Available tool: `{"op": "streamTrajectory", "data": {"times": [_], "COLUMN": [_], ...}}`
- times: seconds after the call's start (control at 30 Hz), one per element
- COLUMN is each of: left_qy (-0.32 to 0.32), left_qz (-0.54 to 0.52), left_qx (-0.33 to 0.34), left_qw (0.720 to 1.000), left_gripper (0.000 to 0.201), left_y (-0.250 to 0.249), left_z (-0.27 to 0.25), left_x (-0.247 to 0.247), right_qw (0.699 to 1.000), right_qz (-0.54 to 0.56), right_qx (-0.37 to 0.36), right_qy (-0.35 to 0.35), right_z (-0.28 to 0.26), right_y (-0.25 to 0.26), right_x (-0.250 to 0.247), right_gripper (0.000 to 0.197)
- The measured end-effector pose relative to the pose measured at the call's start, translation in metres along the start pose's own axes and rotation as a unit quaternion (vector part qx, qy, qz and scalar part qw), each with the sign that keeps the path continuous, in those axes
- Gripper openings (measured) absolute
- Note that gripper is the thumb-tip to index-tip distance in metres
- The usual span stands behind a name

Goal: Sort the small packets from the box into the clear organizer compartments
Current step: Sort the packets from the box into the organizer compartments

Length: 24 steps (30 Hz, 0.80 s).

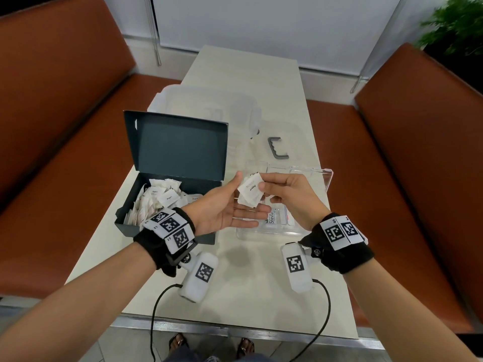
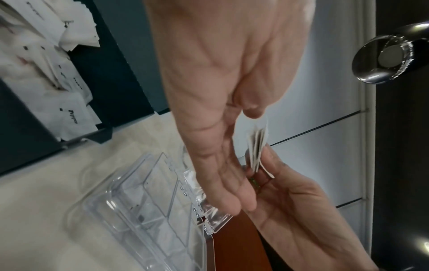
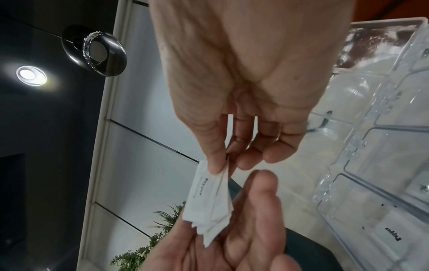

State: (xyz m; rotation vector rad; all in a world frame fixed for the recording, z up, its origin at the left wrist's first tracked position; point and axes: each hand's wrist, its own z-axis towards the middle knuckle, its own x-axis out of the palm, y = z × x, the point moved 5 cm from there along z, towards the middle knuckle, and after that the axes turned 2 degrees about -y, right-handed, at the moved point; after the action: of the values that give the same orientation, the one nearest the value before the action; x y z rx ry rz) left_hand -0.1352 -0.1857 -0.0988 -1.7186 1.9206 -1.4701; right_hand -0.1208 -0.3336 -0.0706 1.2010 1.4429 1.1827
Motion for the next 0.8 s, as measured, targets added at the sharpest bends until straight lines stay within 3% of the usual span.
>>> {"op": "streamTrajectory", "data": {"times": [0.13, 0.27, 0.37, 0.53, 0.67, 0.8], "left_qy": [-0.013, -0.043, -0.059, -0.088, -0.067, -0.069], "left_qz": [0.007, 0.004, -0.014, -0.003, -0.010, 0.021], "left_qx": [0.002, 0.017, 0.020, 0.025, 0.024, 0.031], "left_qw": [1.000, 0.999, 0.998, 0.996, 0.997, 0.997], "left_gripper": [0.074, 0.059, 0.053, 0.055, 0.054, 0.046], "left_y": [0.003, 0.004, 0.005, 0.004, 0.005, 0.007], "left_z": [0.001, 0.004, 0.006, 0.009, 0.008, 0.010], "left_x": [0.001, -0.001, -0.002, -0.005, -0.003, -0.003], "right_qw": [0.999, 0.988, 0.960, 0.883, 0.862, 0.881], "right_qz": [-0.029, -0.141, -0.263, -0.442, -0.480, -0.448], "right_qx": [-0.005, -0.042, -0.080, -0.138, -0.140, -0.121], "right_qy": [0.023, 0.037, 0.046, 0.079, 0.083, 0.092], "right_z": [-0.001, 0.000, -0.003, -0.008, -0.006, -0.007], "right_y": [0.000, 0.002, 0.004, -0.002, -0.002, -0.001], "right_x": [0.006, 0.013, 0.021, 0.040, 0.043, 0.039], "right_gripper": [0.021, 0.024, 0.032, 0.070, 0.059, 0.048]}}
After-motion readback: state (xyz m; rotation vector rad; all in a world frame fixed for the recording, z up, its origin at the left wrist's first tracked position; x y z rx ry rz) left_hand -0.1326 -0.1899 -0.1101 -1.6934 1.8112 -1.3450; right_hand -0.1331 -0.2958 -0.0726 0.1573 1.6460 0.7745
